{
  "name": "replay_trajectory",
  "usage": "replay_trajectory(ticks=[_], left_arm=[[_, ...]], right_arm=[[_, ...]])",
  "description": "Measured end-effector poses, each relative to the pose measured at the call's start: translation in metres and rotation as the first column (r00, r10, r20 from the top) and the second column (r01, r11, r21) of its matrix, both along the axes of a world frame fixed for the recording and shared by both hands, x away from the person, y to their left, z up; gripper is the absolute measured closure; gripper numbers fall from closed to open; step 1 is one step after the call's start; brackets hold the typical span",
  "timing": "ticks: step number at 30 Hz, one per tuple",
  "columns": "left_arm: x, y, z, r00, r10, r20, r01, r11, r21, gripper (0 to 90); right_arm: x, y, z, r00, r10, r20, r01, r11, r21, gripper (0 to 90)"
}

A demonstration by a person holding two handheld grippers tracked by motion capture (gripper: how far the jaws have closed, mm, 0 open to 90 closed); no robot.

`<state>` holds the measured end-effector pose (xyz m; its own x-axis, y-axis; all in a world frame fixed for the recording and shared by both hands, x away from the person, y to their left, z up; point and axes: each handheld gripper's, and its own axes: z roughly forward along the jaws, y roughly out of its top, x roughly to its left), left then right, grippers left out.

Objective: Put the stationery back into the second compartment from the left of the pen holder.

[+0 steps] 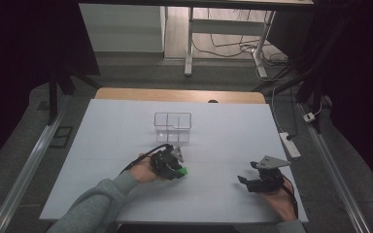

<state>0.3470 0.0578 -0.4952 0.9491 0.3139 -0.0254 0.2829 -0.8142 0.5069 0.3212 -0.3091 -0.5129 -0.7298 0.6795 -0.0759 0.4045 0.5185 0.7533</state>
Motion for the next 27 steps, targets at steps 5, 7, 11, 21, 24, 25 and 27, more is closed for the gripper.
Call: replay_trajectory(ticks=[5,7,11,21,24,25,27], left_arm=[[0.003,0.011,0.011,0.9997,0.024,0.008,-0.023,0.9989,-0.041,66.6],[0.004,0.015,0.015,0.9992,0.038,0.006,-0.038,0.9974,-0.061,66.6],[0.005,0.021,0.023,0.9980,0.060,0.017,-0.059,0.9948,-0.084,66.5],[0.008,0.035,0.046,0.9920,0.118,0.046,-0.109,0.9799,-0.167,66.5],[0.009,0.040,0.052,0.9893,0.136,0.053,-0.123,0.9719,-0.201,66.5],[0.009,0.042,0.054,0.9883,0.142,0.056,-0.127,0.9697,-0.209,66.5],[0.009,0.045,0.057,0.9858,0.158,0.058,-0.140,0.9629,-0.231,66.5]], right_arm=[[0.000,0.000,0.000,1.0000,0.001,0.001,-0.001,1.000,0.007,22.4],[0.000,0.000,0.000,1.0000,0.002,-0.001,-0.002,1.000,0.005,22.4],[0.000,0.000,0.001,1.0000,0.002,0.003,-0.002,1.000,0.006,22.4],[-0.001,0.000,0.001,1.0000,0.003,0.001,-0.003,1.000,0.010,22.3],[-0.001,0.000,0.001,1.0000,0.001,0.004,-0.001,1.000,0.016,22.4],[-0.001,0.000,0.001,1.0000,0.001,0.003,-0.001,1.000,0.015,22.4],[0.000,0.000,0.001,1.0000,0.001,0.004,-0.001,1.000,0.012,22.4]])
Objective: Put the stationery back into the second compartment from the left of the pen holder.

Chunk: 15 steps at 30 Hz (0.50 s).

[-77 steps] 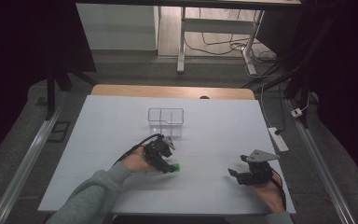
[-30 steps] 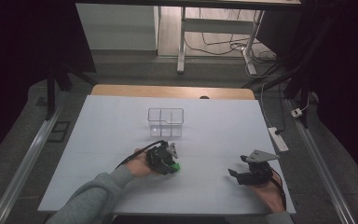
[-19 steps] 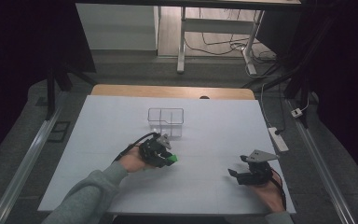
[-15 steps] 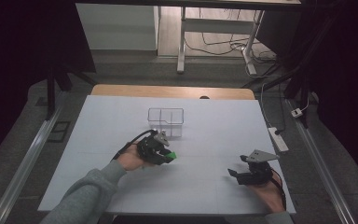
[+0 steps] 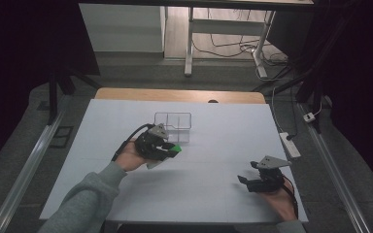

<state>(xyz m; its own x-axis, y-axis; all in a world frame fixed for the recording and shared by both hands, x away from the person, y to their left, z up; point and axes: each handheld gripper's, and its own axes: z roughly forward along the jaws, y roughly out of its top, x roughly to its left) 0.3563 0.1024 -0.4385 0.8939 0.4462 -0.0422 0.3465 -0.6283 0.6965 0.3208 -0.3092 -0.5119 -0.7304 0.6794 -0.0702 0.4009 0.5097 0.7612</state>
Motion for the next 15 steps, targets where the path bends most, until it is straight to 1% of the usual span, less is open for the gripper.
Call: replay_trajectory(ticks=[6,10,15], left_arm=[[0.001,0.009,0.007,0.9994,0.029,0.017,-0.028,0.9983,-0.052,66.5],[0.001,0.013,0.011,0.9989,0.040,0.024,-0.038,0.9967,-0.072,66.5],[0.001,0.017,0.017,0.9975,0.059,0.040,-0.054,0.9930,-0.105,66.5]], right_arm=[[0.000,0.000,0.000,1.0000,-0.002,-0.001,0.002,1.000,0.000,22.3],[0.000,0.000,0.000,1.0000,-0.003,-0.001,0.003,1.000,-0.006,22.3],[0.000,0.000,-0.001,1.0000,0.000,-0.002,0.000,1.000,0.002,22.4]])
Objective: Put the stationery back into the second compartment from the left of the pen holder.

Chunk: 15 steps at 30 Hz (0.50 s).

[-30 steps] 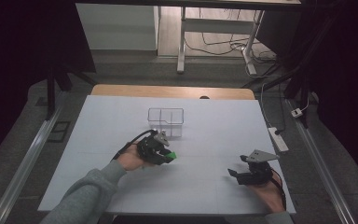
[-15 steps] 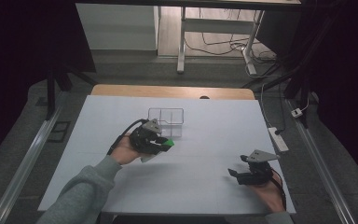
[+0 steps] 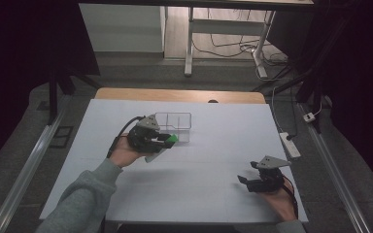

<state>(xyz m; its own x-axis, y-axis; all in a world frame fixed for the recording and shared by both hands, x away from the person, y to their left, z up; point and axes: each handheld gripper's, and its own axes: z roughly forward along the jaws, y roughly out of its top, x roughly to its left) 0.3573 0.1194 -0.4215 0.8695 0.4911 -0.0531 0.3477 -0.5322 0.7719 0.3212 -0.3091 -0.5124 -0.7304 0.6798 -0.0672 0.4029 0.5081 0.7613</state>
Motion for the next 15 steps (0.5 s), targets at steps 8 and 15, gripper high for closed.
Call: replay_trajectory(ticks=[8,15], left_arm=[[0.001,0.004,0.008,0.9998,0.012,0.016,-0.012,0.9996,-0.027,66.5],[0.002,0.008,0.014,0.9991,0.031,0.030,-0.029,0.9979,-0.058,66.5]], right_arm=[[0.000,0.000,0.000,1.0000,-0.002,0.002,0.002,1.000,-0.001,22.4],[0.000,0.000,0.000,1.0000,-0.002,0.004,0.002,1.000,0.000,22.5]])
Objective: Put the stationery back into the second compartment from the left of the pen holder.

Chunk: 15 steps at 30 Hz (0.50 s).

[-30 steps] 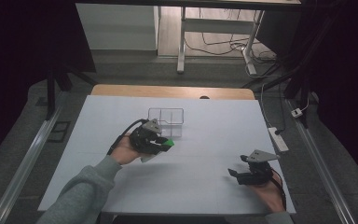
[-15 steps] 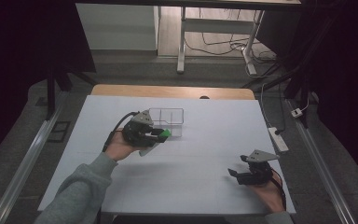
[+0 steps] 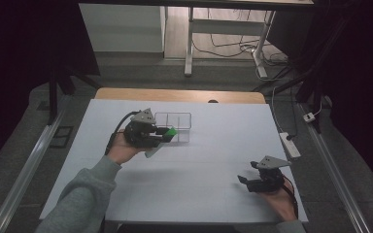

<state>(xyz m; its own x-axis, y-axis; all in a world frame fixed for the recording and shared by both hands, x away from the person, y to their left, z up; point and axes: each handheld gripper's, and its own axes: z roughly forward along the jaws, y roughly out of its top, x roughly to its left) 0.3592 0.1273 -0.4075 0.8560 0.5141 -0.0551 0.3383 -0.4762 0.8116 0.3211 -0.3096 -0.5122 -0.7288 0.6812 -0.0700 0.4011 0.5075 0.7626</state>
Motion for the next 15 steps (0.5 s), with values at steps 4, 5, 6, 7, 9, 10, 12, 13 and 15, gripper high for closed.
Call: replay_trajectory(ticks=[4,5,6,7,9,10,12,13,15], left_arm=[[0.003,0.002,0.002,0.9999,0.009,0.005,-0.009,0.9998,-0.015,66.5],[0.004,0.003,0.003,0.9999,0.013,0.007,-0.013,0.9998,-0.018,66.5],[0.005,0.003,0.003,0.9998,0.016,0.006,-0.016,0.9996,-0.023,66.5],[0.006,0.003,0.004,0.9998,0.020,0.007,-0.019,0.9995,-0.025,66.5],[0.008,0.004,0.006,0.9997,0.022,0.007,-0.022,0.9993,-0.029,66.5],[0.009,0.004,0.006,0.9997,0.023,0.008,-0.022,0.9992,-0.032,66.5],[0.011,0.005,0.008,0.9997,0.022,0.011,-0.022,0.9992,-0.033,66.5],[0.011,0.005,0.009,0.9996,0.024,0.012,-0.024,0.9992,-0.034,66.5],[0.012,0.004,0.011,0.9994,0.030,0.015,-0.029,0.9989,-0.036,66.5]], right_arm=[[0.001,0.000,-0.001,1.0000,0.000,-0.002,0.000,1.000,-0.003,22.5],[0.001,0.000,-0.001,1.0000,0.000,-0.003,0.000,1.000,-0.004,22.5],[0.001,0.000,-0.001,1.0000,0.000,-0.004,0.000,1.000,-0.004,22.5],[0.001,0.000,-0.001,1.0000,0.000,-0.004,0.000,1.000,-0.004,22.5],[0.001,0.000,-0.001,1.0000,0.000,-0.002,0.000,1.000,-0.004,22.5],[0.001,0.000,-0.001,1.0000,0.000,-0.001,0.000,1.000,-0.003,22.5],[0.001,0.000,-0.001,1.0000,-0.002,-0.002,0.002,1.000,-0.003,22.5],[0.001,0.000,-0.001,1.0000,-0.002,-0.002,0.002,1.000,-0.003,22.5],[0.001,0.000,-0.001,1.0000,-0.001,-0.002,0.001,1.000,-0.004,22.6]])
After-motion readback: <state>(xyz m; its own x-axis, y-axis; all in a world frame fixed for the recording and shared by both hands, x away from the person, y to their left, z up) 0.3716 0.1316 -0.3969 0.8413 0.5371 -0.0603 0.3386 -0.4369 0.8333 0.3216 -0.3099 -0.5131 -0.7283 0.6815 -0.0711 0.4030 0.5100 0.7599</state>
